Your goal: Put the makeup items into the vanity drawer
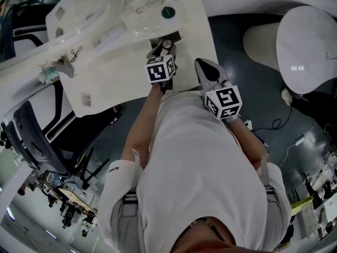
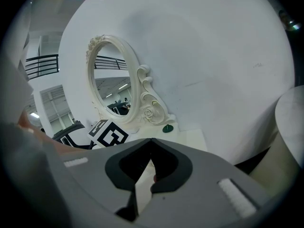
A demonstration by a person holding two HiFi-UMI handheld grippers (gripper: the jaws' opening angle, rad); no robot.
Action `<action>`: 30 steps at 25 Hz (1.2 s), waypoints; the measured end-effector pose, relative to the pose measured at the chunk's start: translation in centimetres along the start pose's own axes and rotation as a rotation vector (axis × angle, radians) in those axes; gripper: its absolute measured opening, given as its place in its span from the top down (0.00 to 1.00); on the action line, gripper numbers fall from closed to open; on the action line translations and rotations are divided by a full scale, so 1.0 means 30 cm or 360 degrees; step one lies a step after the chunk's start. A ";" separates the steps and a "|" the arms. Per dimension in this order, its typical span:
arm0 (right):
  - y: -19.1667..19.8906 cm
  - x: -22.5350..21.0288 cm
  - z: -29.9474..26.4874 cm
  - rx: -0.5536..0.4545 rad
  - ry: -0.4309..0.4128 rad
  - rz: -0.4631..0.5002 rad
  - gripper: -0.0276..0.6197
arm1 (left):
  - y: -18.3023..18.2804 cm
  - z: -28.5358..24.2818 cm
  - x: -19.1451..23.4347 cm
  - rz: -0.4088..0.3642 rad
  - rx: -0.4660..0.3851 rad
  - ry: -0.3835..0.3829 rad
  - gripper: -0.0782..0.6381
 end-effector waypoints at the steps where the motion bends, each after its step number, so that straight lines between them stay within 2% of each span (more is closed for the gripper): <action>1: 0.002 0.001 0.001 0.0000 0.0000 -0.0001 0.95 | 0.003 0.005 0.007 0.0012 -0.0003 -0.0027 0.59; 5: 0.010 0.011 0.006 -0.0001 0.0001 -0.0003 0.95 | 0.020 0.015 0.039 0.0090 -0.0001 -0.0078 0.59; 15: 0.017 0.030 0.017 -0.0005 0.0000 0.0011 0.95 | 0.007 0.019 0.089 0.0148 -0.0012 -0.0138 0.59; 21: 0.025 0.041 0.029 -0.0006 0.0002 0.0015 0.95 | 0.005 -0.004 0.094 0.0041 -0.0005 -0.0156 0.59; 30: 0.037 0.054 0.047 -0.0016 0.0015 0.0013 0.95 | 0.018 0.003 0.083 -0.0024 -0.0091 -0.0148 0.55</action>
Point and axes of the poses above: the fingertips, and each gripper's own axes: z backward along the fingers, x to its left, y out of its underside, the point moved 10 cm from there along z, backward along the fingers, and after that the axes turned 2 degrees about -x, right-handed, at the moved point
